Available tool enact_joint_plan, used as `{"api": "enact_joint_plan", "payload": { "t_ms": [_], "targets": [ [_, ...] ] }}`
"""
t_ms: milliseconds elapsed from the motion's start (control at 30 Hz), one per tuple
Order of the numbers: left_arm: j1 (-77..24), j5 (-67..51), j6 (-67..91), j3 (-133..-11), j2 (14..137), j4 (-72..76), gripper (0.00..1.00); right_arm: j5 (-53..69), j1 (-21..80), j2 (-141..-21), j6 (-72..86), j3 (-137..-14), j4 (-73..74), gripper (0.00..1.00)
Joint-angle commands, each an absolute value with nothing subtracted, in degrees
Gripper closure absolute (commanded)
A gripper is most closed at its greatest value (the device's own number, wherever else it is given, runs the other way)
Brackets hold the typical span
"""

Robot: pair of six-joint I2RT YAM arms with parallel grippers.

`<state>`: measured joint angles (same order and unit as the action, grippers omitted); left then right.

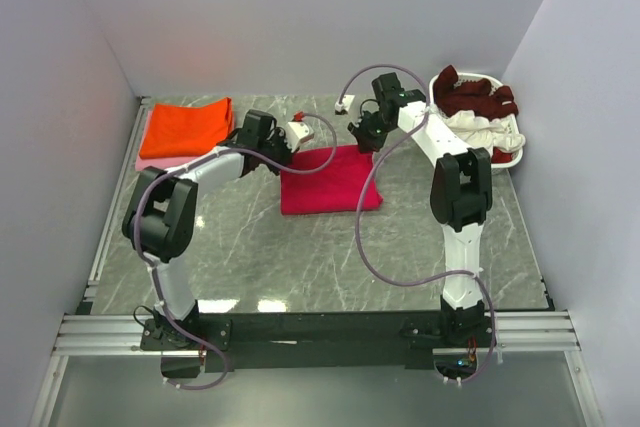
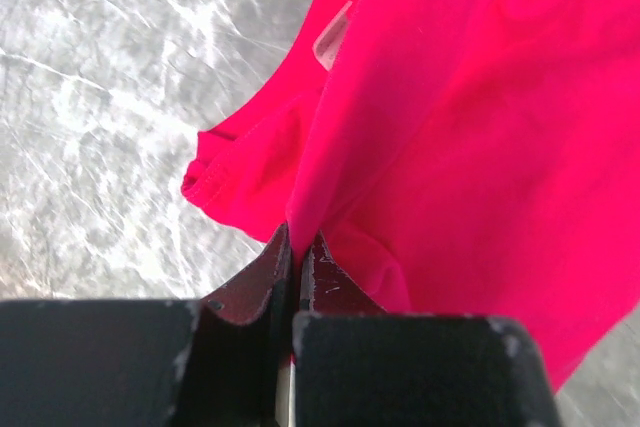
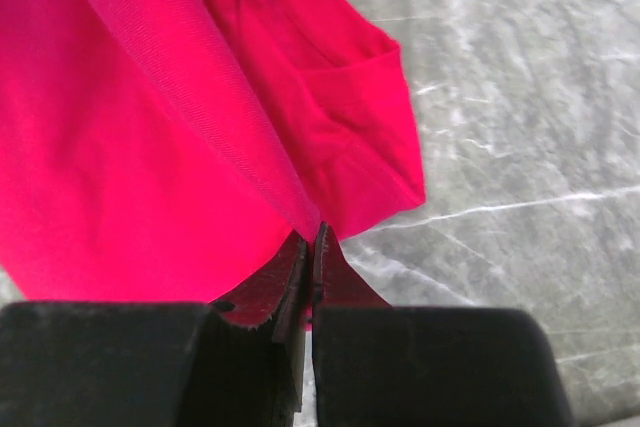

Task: Fold and stack the t-shirts
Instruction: Fold the tshirt

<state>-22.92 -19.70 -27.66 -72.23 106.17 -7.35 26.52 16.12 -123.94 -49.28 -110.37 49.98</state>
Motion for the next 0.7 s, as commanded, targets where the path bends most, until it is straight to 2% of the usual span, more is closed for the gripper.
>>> {"api": "enact_joint_plan", "payload": {
  "t_ms": [0, 300, 600, 633, 667],
  "targets": [
    [-22.3, -20.1, -26.3, -76.8, 108.6, -5.3, 0.99, 22.7, 15.8, -124.4, -44.6, -114.1, 45.5, 1.00],
    [-22.2, -19.3, -25.9, -80.9, 111.1, -2.0, 0.99, 17.9, 15.8, -124.9, -39.1, -112.0, 39.1, 1.00],
    [-21.6, -14.2, -23.5, -90.0, 118.6, -4.5, 0.99, 13.5, 15.8, -127.3, -33.8, -114.0, 34.1, 1.00],
    [-21.6, -13.0, -22.1, -90.9, 119.8, -2.0, 0.98, 12.6, 15.7, -128.0, -32.8, -114.2, 33.0, 1.00],
    [-21.4, -8.8, -20.2, -92.1, 120.7, -1.2, 0.83, 8.3, 15.9, -128.4, -29.6, -113.8, 28.9, 1.00]
  ]
}}
